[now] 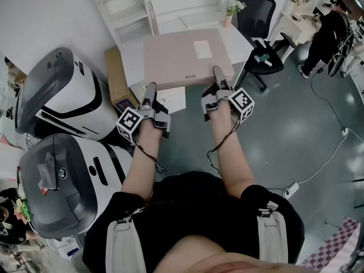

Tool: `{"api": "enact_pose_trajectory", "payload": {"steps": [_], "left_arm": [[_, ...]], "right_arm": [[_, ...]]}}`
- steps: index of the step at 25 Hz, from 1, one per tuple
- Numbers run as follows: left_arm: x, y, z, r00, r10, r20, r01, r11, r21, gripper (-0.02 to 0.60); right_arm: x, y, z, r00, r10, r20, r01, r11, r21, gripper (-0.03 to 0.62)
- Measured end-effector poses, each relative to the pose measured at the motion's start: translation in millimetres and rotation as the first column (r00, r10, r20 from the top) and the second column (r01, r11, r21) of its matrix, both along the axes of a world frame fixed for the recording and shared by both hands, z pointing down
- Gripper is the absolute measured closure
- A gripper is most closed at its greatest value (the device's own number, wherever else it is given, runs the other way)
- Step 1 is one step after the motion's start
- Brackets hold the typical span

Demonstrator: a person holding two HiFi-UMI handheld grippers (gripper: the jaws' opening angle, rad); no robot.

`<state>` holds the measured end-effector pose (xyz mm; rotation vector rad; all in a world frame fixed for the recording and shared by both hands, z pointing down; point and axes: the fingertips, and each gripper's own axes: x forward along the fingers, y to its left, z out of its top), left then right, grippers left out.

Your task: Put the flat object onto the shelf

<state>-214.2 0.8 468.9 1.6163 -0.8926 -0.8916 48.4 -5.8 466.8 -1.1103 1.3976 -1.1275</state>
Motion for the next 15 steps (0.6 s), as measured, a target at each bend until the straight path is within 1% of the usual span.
{"api": "enact_pose_trajectory", "payload": {"steps": [5,10,15], "left_arm": [[6.5,4.8,2.2,1.000,0.001,0.006,-0.001,1.000,-0.011,0.327],[16.3,10.9,2.2,1.000,-0.004,0.022,0.004,1.000,-0.006,0.327],[17.0,10.3,-1.6,1.000,-0.004,0.027,0.004,1.000,-0.006,0.327]], "right_arm": [[6.1,2.6,2.4,1.000,-0.006,0.000,0.006,1.000,-0.002,0.313],[16.1,7.3,6.4,1.000,-0.015,0.012,0.015,1.000,0.001,0.313],[17.0,5.7,3.7,1.000,-0.014,0.018,0.014,1.000,0.005,0.313]]}}
